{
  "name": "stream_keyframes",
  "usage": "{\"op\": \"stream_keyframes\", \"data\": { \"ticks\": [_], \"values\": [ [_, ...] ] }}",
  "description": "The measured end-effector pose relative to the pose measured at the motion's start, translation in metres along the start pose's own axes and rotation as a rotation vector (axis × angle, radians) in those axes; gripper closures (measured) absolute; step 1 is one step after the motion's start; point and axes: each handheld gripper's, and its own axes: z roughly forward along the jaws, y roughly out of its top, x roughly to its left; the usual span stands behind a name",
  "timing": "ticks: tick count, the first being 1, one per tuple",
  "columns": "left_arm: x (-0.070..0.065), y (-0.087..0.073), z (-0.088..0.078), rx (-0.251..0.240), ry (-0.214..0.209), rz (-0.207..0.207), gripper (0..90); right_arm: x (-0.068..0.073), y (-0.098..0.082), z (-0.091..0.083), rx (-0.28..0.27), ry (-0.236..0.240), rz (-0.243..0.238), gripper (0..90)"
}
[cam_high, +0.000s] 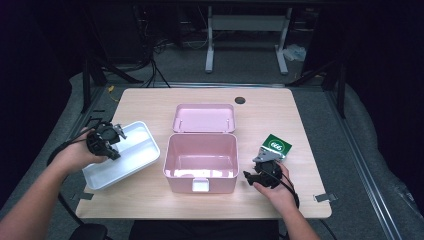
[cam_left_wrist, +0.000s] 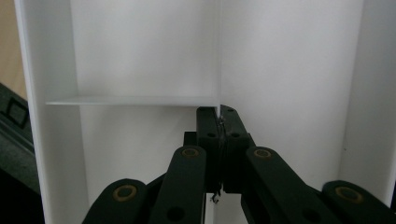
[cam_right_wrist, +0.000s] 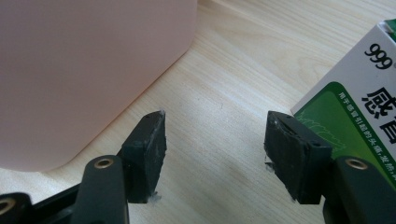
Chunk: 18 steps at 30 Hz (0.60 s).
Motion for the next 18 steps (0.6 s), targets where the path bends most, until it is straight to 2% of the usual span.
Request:
{"op": "stream_keyframes", "data": {
  "ticks": [3,4,6,8,11,15,17,18],
  "values": [
    [0.000,0.001,0.022,0.016,-0.019,-0.022,88.9,0.000,0.000,0.000,0.005,0.004,0.001,38.4],
    [0.000,0.001,0.029,0.015,-0.033,-0.036,88.9,0.000,0.000,0.000,0.002,-0.008,0.001,38.4],
    [-0.001,0.000,0.038,0.004,-0.043,-0.050,88.9,0.000,0.001,0.001,-0.002,-0.001,0.001,38.4],
    [-0.003,-0.003,0.049,-0.002,-0.071,-0.067,88.9,0.000,0.001,0.001,0.002,-0.007,0.001,38.4],
    [-0.007,-0.006,0.060,0.001,-0.075,-0.081,88.9,0.000,0.001,0.002,0.002,0.001,-0.002,38.4],
    [-0.010,-0.011,0.070,-0.014,-0.117,-0.095,88.7,0.001,0.002,0.002,0.000,0.002,-0.002,38.4],
    [-0.011,-0.013,0.074,0.004,-0.116,-0.092,88.6,0.001,0.002,0.002,-0.001,0.000,-0.004,38.4],
    [-0.011,-0.015,0.076,-0.003,-0.113,-0.105,88.6,0.001,0.002,0.001,0.000,0.003,-0.005,38.4]
  ]
}}
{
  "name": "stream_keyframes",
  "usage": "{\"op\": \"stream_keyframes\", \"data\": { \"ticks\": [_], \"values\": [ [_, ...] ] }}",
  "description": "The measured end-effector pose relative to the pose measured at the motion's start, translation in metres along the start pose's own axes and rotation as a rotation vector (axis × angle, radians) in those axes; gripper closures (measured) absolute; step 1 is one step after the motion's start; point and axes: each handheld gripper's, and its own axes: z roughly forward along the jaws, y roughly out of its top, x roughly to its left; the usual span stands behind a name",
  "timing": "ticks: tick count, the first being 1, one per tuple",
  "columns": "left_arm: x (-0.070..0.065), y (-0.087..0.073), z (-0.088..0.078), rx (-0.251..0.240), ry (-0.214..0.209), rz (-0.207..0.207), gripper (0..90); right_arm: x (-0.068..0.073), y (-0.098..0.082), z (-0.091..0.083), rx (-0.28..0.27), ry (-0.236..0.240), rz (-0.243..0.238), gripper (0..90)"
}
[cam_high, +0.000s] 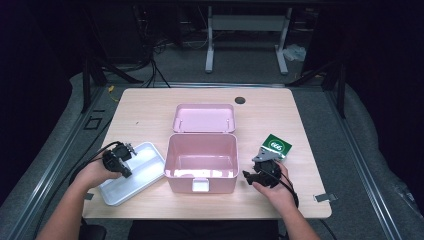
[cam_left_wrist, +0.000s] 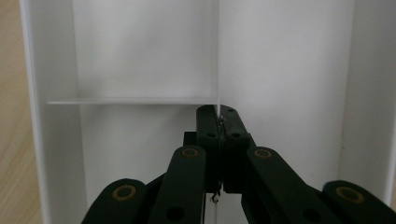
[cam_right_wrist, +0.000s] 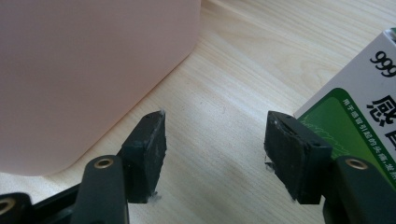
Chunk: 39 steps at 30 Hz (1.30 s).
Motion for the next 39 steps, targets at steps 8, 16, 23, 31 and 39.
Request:
{"op": "stream_keyframes", "data": {
  "ticks": [8,16,23,31,39],
  "values": [
    [-0.002,-0.008,0.000,-0.040,0.024,-0.051,72.9,0.000,0.000,-0.002,-0.014,-0.006,0.014,38.2],
    [-0.001,-0.015,-0.003,-0.107,0.034,-0.111,52.3,0.001,0.001,-0.003,-0.023,0.030,-0.001,37.1],
    [-0.002,-0.019,-0.014,-0.178,0.030,-0.137,43.1,0.001,0.005,-0.009,-0.062,-0.041,-0.029,36.2],
    [-0.002,-0.022,-0.019,-0.177,0.005,-0.160,44.1,0.000,0.009,-0.014,-0.024,0.017,-0.025,27.7],
    [-0.003,-0.023,-0.021,-0.169,-0.017,-0.161,44.8,-0.001,0.025,-0.017,0.024,-0.003,-0.060,14.1]
  ]
}}
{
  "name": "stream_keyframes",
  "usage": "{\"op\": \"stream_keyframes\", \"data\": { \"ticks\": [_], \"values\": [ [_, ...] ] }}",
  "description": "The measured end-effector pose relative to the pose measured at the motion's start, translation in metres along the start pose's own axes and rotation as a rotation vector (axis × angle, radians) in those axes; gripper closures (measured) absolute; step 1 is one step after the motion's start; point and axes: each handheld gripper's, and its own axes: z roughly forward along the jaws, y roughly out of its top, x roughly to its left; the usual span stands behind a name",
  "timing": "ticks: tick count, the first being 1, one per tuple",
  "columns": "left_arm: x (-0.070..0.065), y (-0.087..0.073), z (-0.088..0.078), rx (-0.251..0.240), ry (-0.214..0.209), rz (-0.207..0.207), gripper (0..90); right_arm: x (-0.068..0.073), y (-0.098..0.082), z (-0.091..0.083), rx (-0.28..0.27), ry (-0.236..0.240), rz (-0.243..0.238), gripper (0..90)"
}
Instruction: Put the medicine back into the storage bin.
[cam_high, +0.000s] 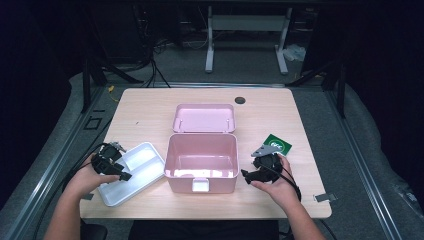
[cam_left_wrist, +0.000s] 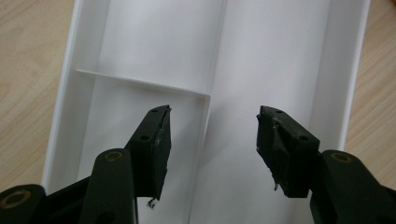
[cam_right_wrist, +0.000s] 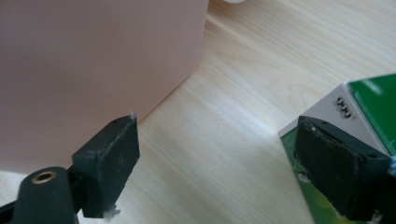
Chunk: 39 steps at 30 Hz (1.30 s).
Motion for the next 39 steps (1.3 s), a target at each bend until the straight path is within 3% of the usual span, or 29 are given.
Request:
{"op": "stream_keyframes", "data": {
  "ticks": [2,5,7,9,12,14,18,25,30,34,39],
  "values": [
    [0.000,0.000,-0.001,-0.003,0.004,0.010,44.8,-0.001,0.007,-0.002,0.004,-0.009,-0.022,14.5],
    [0.000,0.001,-0.001,-0.004,0.002,0.009,44.7,-0.006,0.020,-0.008,0.022,-0.021,-0.080,23.4],
    [0.000,0.001,-0.001,-0.002,0.003,0.010,44.6,-0.013,0.029,-0.013,0.043,-0.004,-0.119,30.8],
    [-0.001,0.001,-0.001,0.000,0.006,0.009,44.6,-0.021,0.036,-0.016,0.069,0.010,-0.132,31.2],
    [-0.002,0.002,0.001,0.013,0.006,0.014,44.0,-0.035,0.046,-0.019,0.111,0.014,-0.154,23.9],
    [-0.002,0.002,0.001,0.012,0.006,0.014,43.6,-0.043,0.051,-0.019,0.160,0.031,-0.170,18.7],
    [-0.002,0.002,0.000,0.011,0.008,0.016,43.6,-0.057,0.059,-0.016,0.255,0.016,-0.208,12.3],
    [-0.002,0.002,0.002,0.019,0.013,0.016,43.1,-0.080,0.067,-0.004,0.396,-0.034,-0.190,0.1],
    [-0.002,0.002,0.001,0.016,0.013,0.016,43.1,-0.089,0.070,0.002,0.441,-0.015,-0.180,0.0],
    [-0.002,0.002,0.000,0.015,0.020,0.011,43.1,-0.095,0.070,0.008,0.473,-0.028,-0.188,0.0],
    [-0.001,0.001,0.000,0.021,0.025,0.012,43.1,-0.101,0.066,0.013,0.513,0.022,-0.175,0.2]
  ]
}}
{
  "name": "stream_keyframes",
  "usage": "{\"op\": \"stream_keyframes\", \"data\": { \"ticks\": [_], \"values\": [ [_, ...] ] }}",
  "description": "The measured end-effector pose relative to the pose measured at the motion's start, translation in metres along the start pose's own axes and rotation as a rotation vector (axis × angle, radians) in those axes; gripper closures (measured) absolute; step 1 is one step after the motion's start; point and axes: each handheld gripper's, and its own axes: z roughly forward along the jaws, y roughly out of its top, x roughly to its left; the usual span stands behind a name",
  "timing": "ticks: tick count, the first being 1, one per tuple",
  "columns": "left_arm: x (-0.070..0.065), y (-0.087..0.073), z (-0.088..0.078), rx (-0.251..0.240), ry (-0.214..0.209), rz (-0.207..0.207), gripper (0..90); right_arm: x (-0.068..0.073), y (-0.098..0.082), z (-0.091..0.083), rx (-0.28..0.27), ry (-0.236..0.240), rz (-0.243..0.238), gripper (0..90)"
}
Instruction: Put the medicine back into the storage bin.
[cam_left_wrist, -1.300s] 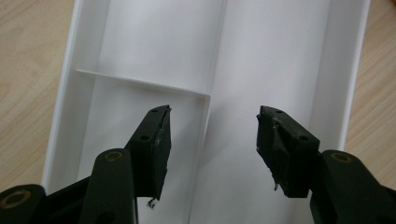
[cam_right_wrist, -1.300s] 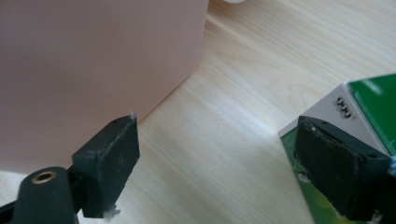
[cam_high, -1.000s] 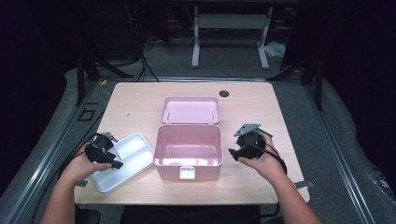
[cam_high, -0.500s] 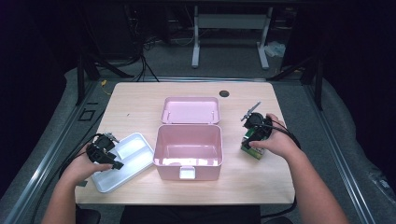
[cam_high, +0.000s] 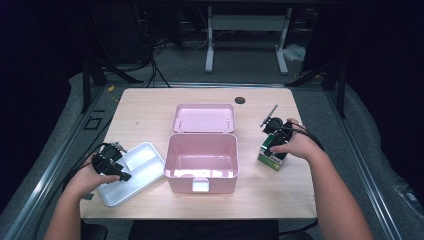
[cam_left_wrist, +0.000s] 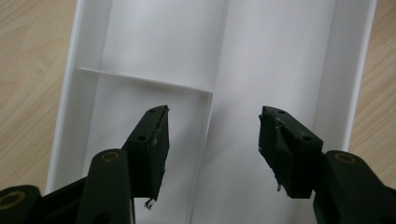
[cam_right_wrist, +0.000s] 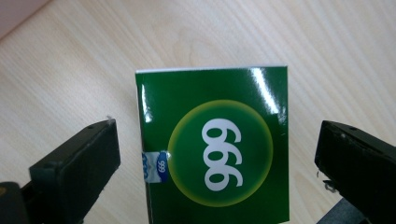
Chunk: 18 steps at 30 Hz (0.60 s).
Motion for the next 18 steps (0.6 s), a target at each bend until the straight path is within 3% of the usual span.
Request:
{"op": "stream_keyframes", "data": {
  "ticks": [11,14,18],
  "values": [
    [0.000,0.000,0.000,0.002,-0.002,-0.002,43.0,-0.012,-0.004,0.006,0.055,0.049,0.015,7.5],
    [0.000,0.000,0.001,0.002,-0.005,-0.002,43.0,-0.012,-0.003,0.008,0.074,0.086,0.021,12.9],
    [-0.001,0.000,0.001,0.003,-0.004,0.001,43.0,-0.012,-0.001,0.010,0.086,0.089,0.012,13.8]
  ]
}}
